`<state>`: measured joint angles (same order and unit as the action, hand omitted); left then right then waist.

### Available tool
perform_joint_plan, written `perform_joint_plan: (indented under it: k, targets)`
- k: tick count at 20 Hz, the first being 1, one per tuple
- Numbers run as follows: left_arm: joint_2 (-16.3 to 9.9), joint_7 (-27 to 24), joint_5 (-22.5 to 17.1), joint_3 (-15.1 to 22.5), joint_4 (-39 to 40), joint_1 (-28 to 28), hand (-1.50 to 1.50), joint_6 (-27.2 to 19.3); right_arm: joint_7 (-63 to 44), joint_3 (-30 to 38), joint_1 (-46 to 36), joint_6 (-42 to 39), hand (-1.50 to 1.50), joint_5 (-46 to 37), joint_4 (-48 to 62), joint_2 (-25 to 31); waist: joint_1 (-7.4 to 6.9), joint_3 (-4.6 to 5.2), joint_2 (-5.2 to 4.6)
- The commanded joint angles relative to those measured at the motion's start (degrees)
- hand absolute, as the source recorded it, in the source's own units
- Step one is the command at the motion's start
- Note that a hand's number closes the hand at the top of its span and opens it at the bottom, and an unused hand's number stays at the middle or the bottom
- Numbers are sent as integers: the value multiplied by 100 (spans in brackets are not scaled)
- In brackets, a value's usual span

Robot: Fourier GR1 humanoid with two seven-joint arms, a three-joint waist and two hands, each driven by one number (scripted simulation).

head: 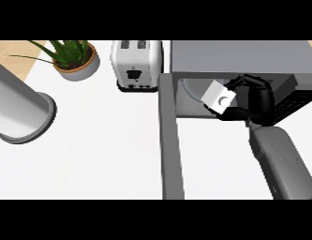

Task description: Pick up the milk, place it into the microwave and close the microwave

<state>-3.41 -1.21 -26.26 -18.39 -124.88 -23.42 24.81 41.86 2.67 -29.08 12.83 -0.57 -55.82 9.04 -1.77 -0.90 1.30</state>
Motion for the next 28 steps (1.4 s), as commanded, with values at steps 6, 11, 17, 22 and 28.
perform_joint_plan:
  k: [6,11,17,22,28]
  targets:
    - [-67,69,59,145,76,258,-150,29,-963,16,-1030,612,150,-423,894,212,-646,102,-361]
    - [-149,95,172,120,56,389,-150,-10,-839,418,-720,1290,150,-201,732,45,-725,94,-403]
    - [-228,78,372,148,182,503,-150,24,-219,475,-376,2113,-150,-713,549,306,-842,126,-477]
    - [-257,136,525,295,140,691,-150,3,-23,445,-168,2460,-150,-1058,517,170,-970,105,-544]
    - [-273,150,610,409,187,809,-150,33,-141,485,55,2301,-150,-1028,377,14,-1135,103,-580]
